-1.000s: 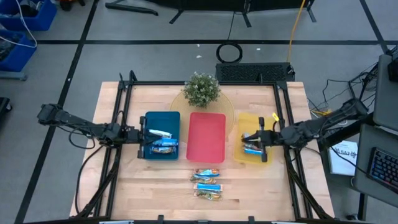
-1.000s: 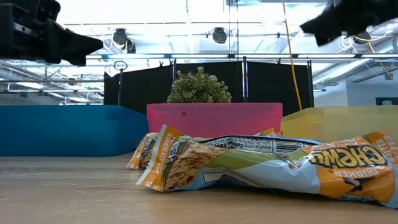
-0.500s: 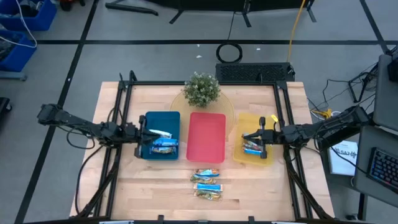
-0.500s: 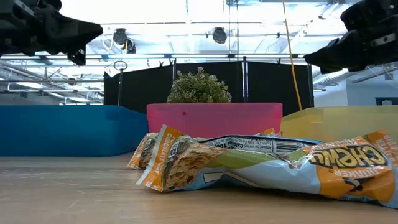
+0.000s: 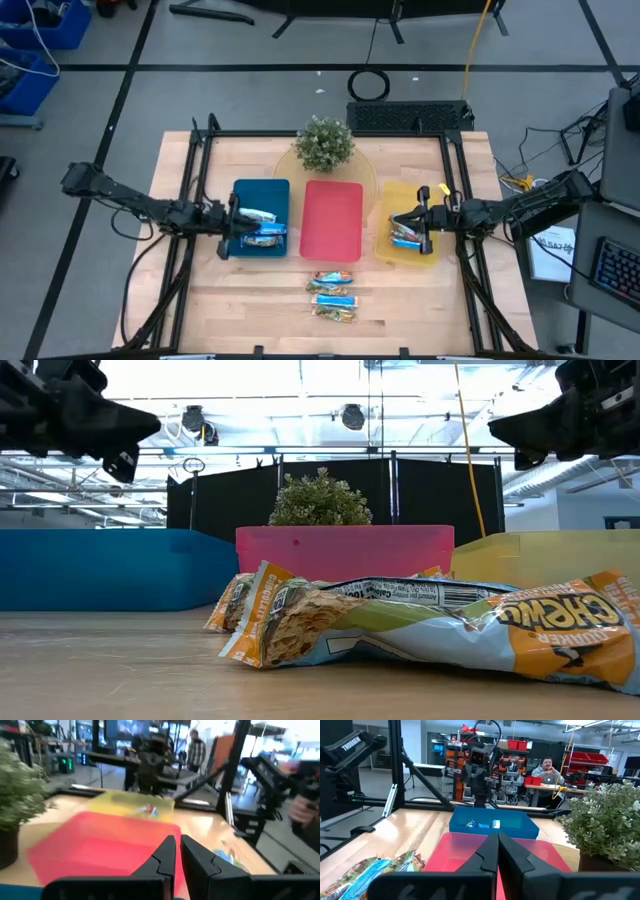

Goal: Pick and place Granola Bars by type
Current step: Put the yellow granola bar into the red bin

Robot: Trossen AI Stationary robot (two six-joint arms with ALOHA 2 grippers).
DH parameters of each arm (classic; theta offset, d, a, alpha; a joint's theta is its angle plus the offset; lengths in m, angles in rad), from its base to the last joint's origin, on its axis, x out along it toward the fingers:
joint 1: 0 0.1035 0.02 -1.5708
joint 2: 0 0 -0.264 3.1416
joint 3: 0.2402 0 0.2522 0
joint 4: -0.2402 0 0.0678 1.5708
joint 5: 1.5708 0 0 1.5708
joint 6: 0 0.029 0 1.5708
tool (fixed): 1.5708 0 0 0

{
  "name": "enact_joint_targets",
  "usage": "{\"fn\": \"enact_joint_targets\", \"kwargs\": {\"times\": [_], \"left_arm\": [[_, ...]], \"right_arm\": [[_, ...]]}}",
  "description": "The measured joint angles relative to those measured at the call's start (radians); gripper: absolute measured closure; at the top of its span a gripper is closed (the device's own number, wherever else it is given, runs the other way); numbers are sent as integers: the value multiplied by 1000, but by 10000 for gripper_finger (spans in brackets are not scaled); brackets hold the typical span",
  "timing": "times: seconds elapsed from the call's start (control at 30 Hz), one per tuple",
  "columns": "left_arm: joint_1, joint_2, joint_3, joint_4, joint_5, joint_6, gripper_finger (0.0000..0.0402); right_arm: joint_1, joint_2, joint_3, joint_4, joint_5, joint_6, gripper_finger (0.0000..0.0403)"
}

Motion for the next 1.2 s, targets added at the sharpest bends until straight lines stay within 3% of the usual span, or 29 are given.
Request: {"fn": "enact_joint_targets", "kwargs": {"times": [0.17, 0.37, 0.5, 0.67, 0.8, 0.93, 1.13, 1.2], "left_arm": [[-71, 148, 150, -26, -153, 64, 370], [-77, 384, 418, -297, -153, 72, 359], [-107, 590, 586, -418, -97, 20, 304], [-157, 826, 760, -448, -53, -93, 212], [-202, 1006, 889, -453, -24, -53, 160], [-241, 1170, 1032, -470, -34, 0, 136], [-232, 1332, 1259, -655, -88, -136, 131], [-227, 1375, 1313, -717, -56, -152, 131]], "right_arm": [[0, 0, -1, -1, 0, -2, 402], [0, 0, -2, -2, 0, -26, 402], [0, 1, -2, -17, 0, -25, 402], [0, 1, -3, -32, 0, -50, 401], [0, 1, -3, -14, 1, -70, 402], [0, 1, -3, -9, 1, -53, 401], [0, 1, -3, 3, -1, -50, 402], [0, 1, -3, 3, -1, -50, 401]]}}
